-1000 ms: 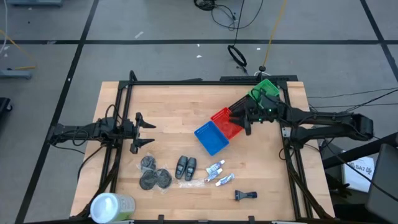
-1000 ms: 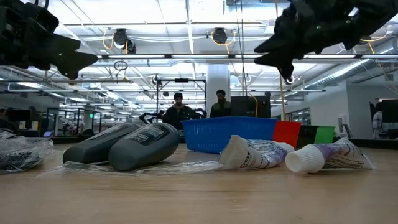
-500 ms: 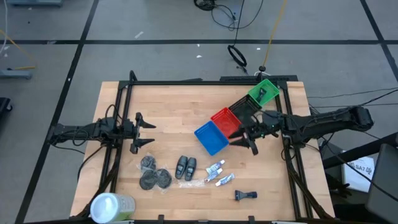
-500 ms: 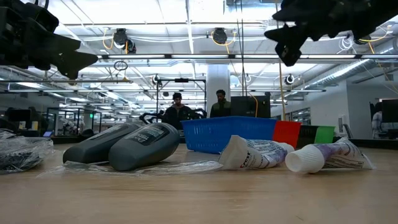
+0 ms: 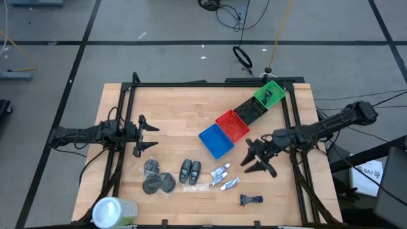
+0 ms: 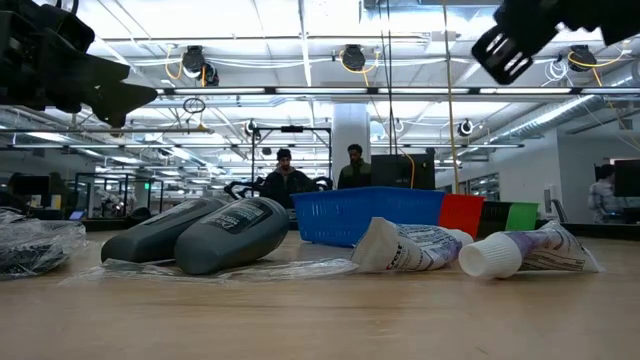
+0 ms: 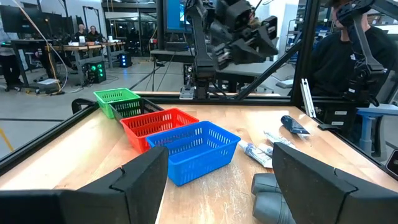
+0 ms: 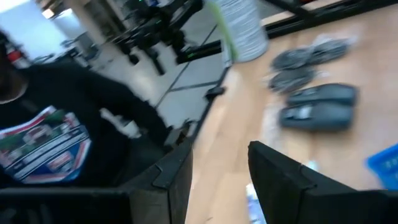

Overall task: Pick & Place Travel size toiletries
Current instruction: Put the shave cream into the green bin

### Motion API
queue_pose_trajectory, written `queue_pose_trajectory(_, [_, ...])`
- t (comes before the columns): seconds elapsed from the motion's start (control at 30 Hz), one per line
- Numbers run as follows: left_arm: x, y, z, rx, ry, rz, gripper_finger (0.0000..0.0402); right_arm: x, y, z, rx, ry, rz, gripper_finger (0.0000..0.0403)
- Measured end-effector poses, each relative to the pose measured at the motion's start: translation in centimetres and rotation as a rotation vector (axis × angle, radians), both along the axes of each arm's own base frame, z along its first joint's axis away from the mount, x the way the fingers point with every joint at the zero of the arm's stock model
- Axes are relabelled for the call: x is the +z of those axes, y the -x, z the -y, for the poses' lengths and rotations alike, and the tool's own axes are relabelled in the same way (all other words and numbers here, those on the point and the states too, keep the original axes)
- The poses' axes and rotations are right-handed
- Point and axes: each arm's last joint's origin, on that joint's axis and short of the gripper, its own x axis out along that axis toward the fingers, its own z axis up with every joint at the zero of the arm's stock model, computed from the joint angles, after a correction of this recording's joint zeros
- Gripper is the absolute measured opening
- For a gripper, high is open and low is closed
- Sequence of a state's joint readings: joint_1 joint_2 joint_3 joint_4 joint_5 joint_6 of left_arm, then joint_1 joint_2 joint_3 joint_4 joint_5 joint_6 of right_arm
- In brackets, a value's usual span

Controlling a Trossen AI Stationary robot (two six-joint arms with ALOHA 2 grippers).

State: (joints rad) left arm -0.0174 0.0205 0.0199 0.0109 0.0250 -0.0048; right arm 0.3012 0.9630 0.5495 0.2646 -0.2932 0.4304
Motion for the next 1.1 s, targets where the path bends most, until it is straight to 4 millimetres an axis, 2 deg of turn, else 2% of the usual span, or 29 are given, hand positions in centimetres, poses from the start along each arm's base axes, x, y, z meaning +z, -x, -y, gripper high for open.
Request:
queue_pose_trajectory(0.17, [0.0, 0.0, 0.0, 0.0, 0.0, 0.0, 0.0283, 0.1, 0.8, -2.1, 0.116, 0.028, 0.034, 0.0146])
queue_pose_trajectory(0.3, [0.0, 0.0, 0.0, 0.0, 0.0, -0.001, 0.0283, 0.5, 1.1, -3.8, 0.186, 0.081, 0.156, 0.0145])
queue_pose_trajectory(0.43, [0.0, 0.0, 0.0, 0.0, 0.0, -0.001, 0.0283, -0.1, 0.9, -5.6, 0.27, 0.18, 0.285, 0.0144])
queue_pose_trajectory(0.6, [0.0, 0.0, 0.0, 0.0, 0.0, 0.0, 0.0283, -0.4, -0.1, -7.0, 0.187, 0.15, 0.361, 0.0144])
queue_pose_trajectory(0.73, [0.0, 0.0, 0.0, 0.0, 0.0, 0.0, 0.0283, -0.7, -0.4, -8.3, 0.069, 0.23, 0.263, 0.0144])
queue_pose_trajectory(0.83, [0.0, 0.0, 0.0, 0.0, 0.0, 0.0, 0.0283, 0.6, -0.8, -9.7, -0.021, 0.296, 0.156, 0.0156])
queue_pose_trajectory(1.0, [0.0, 0.0, 0.0, 0.0, 0.0, -0.001, 0.0283, 2.9, -1.8, -12.2, -0.066, 0.346, 0.008, 0.0212])
queue_pose_trajectory(1.1, [0.0, 0.0, 0.0, 0.0, 0.0, 0.0, 0.0283, 3.2, -2.4, -13.5, -0.07, 0.348, -0.117, 0.0247])
